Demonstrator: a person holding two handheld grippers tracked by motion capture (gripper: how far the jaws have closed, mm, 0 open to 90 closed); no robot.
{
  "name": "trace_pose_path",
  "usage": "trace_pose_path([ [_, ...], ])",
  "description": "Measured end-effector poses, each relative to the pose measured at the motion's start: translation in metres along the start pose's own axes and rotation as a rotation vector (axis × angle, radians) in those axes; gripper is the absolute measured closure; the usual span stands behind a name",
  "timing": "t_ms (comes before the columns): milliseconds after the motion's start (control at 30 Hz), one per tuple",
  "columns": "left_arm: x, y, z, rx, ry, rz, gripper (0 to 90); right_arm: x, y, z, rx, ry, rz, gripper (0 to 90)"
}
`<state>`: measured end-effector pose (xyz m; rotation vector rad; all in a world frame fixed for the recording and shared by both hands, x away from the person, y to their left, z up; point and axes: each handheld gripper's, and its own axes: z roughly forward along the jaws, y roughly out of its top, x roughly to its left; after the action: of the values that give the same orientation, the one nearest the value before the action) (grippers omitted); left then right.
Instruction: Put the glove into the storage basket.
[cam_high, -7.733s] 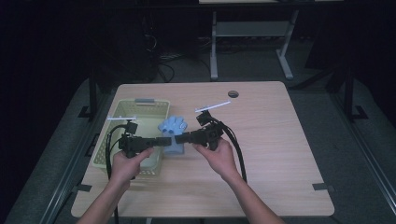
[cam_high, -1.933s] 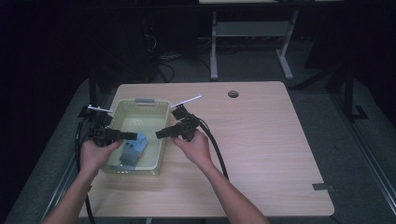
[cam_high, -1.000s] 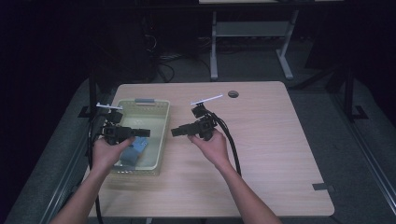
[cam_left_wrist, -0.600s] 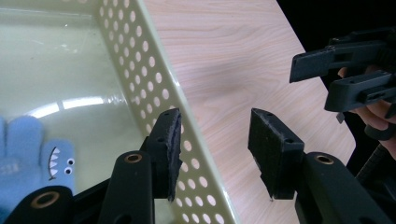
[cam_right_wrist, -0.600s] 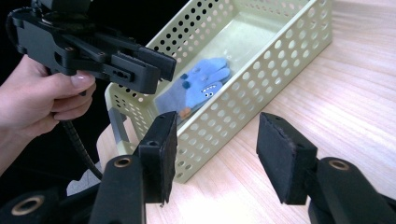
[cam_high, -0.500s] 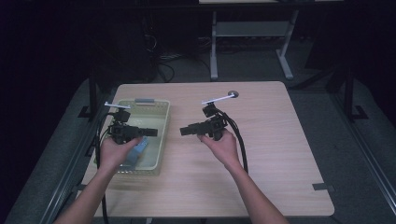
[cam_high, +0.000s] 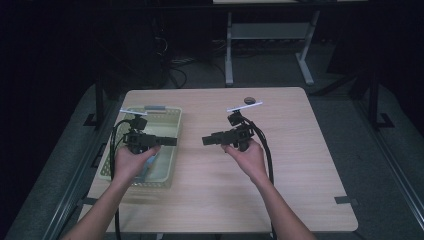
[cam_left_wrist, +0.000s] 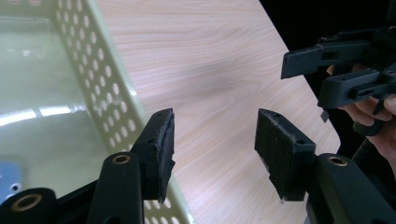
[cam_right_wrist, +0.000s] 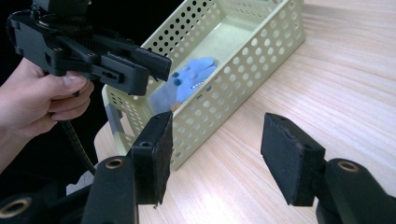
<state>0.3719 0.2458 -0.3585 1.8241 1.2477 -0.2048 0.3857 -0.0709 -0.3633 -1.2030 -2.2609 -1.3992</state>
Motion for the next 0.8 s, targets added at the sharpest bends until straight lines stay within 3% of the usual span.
trace_pose_path([
  [533,-0.015,0.003,0.017,0.026,-0.078,0.001,41.6,-0.012,-0.007,-0.016,0.010,-0.017,0.016,36.4],
  [800,-0.022,0.003,0.026,0.026,-0.114,0.011,33.5,-0.018,-0.012,-0.023,0.026,-0.016,0.041,33.6],
])
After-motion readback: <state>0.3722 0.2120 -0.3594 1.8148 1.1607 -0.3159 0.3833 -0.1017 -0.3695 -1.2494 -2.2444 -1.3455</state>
